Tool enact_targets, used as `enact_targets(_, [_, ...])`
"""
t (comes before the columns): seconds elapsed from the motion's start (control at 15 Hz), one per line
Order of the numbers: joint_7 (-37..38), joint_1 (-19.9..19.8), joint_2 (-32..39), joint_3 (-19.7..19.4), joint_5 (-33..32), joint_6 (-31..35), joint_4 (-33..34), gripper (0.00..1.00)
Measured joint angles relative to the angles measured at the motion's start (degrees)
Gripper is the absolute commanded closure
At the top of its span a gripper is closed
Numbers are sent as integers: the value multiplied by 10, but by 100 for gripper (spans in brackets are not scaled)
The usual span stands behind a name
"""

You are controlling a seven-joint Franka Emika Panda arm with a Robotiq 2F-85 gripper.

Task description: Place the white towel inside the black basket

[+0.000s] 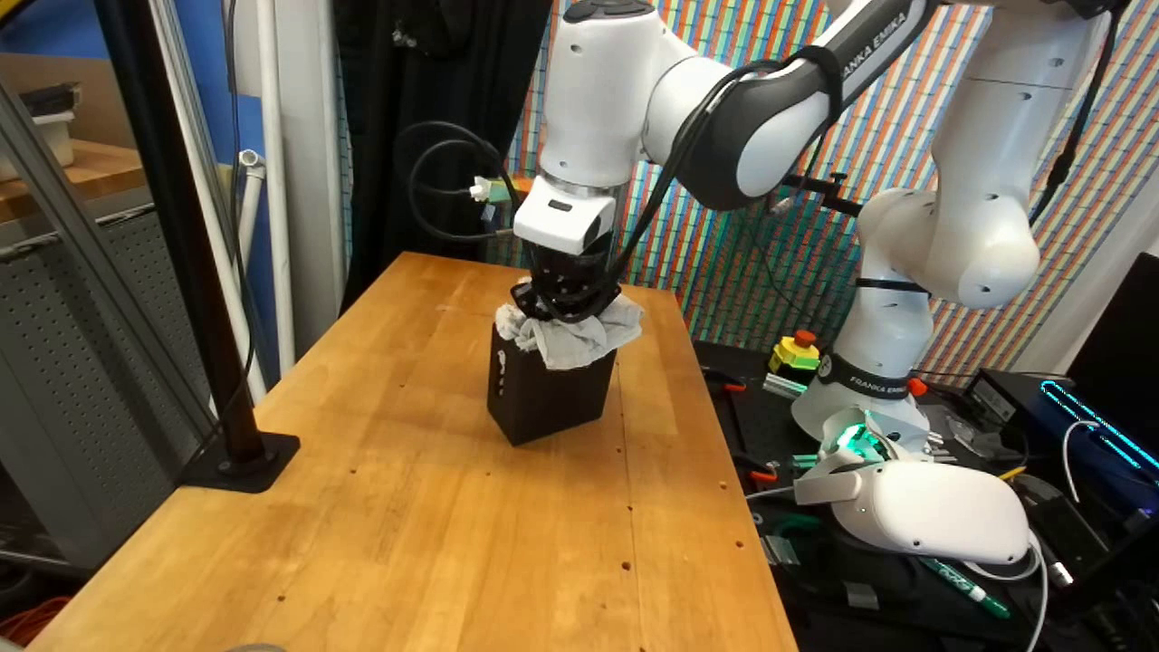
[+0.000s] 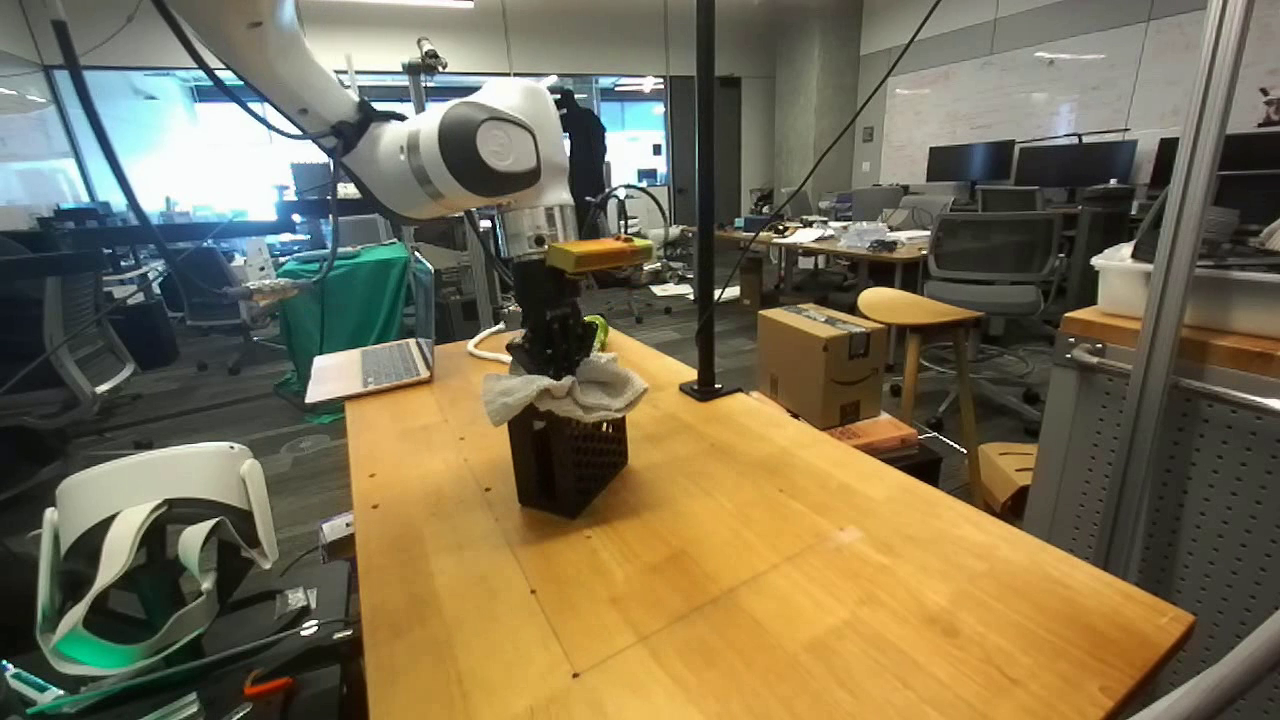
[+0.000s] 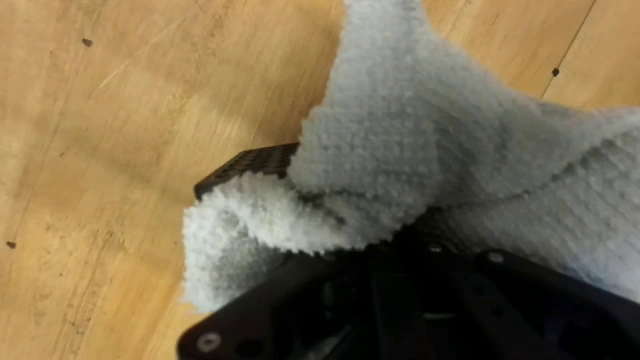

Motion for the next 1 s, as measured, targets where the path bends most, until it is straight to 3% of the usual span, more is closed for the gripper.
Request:
enact_targets(0.47, [69,25,-84,22,-34,-71,-4,92])
enact_targets(1.0, [107,69,-95,63,-47,-67,-10,91])
